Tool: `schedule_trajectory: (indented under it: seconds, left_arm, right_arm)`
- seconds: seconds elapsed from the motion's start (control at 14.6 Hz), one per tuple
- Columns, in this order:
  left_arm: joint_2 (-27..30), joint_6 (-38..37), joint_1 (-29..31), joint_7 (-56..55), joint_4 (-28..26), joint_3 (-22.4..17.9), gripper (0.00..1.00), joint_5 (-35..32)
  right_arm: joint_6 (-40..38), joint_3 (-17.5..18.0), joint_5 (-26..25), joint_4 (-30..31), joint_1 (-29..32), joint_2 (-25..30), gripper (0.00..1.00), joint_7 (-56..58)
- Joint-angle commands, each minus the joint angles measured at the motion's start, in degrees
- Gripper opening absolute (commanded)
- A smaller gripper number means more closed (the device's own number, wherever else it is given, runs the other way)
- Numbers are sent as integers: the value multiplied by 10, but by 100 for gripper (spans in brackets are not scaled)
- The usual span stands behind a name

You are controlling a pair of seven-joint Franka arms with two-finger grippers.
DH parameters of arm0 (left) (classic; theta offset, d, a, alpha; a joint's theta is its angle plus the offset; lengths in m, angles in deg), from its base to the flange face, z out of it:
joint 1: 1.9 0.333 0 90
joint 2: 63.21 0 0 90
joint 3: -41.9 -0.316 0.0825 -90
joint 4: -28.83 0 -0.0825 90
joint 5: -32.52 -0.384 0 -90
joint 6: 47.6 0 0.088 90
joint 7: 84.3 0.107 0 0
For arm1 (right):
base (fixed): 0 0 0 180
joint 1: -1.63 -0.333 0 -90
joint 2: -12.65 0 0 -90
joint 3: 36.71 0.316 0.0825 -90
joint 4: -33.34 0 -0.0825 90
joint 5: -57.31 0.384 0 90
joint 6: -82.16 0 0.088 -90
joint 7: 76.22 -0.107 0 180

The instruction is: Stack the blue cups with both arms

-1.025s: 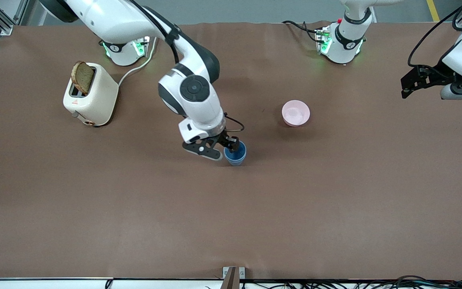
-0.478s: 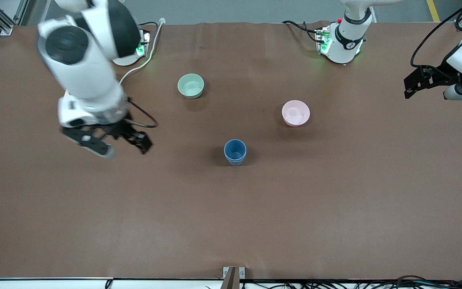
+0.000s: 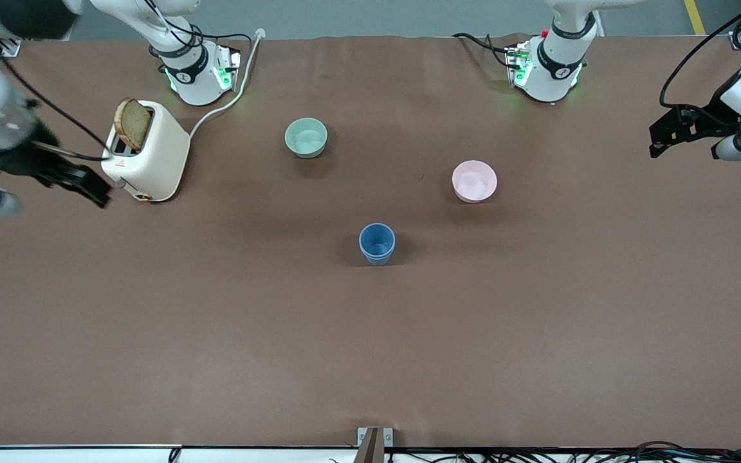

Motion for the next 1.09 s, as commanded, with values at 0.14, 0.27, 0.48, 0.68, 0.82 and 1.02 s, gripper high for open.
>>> schedule_trajectory:
  seconds: [0.14, 0.27, 0.48, 0.68, 0.82, 1.02]
  left_arm:
    - [9, -5, 7, 12, 5, 1, 100, 10]
    - [9, -5, 8, 10, 6, 1, 100, 11]
    - [7, -7, 8, 8, 14, 1, 100, 11]
    - [-3, -20, 8, 8, 26, 1, 100, 10]
    - [-5, -21, 8, 8, 32, 1, 100, 11]
    - [-7, -21, 8, 7, 32, 1, 100, 11]
  right_arm:
    - [-10, -103, 52, 20, 2, 33, 100, 197]
    - [-8, -107, 54, 20, 2, 32, 100, 198]
    - [-10, -106, 54, 20, 1, 33, 100, 198]
    - [-11, -106, 54, 20, 2, 33, 100, 201]
    - [-11, -106, 54, 20, 2, 32, 100, 203]
    - [-12, -102, 54, 20, 1, 33, 100, 201]
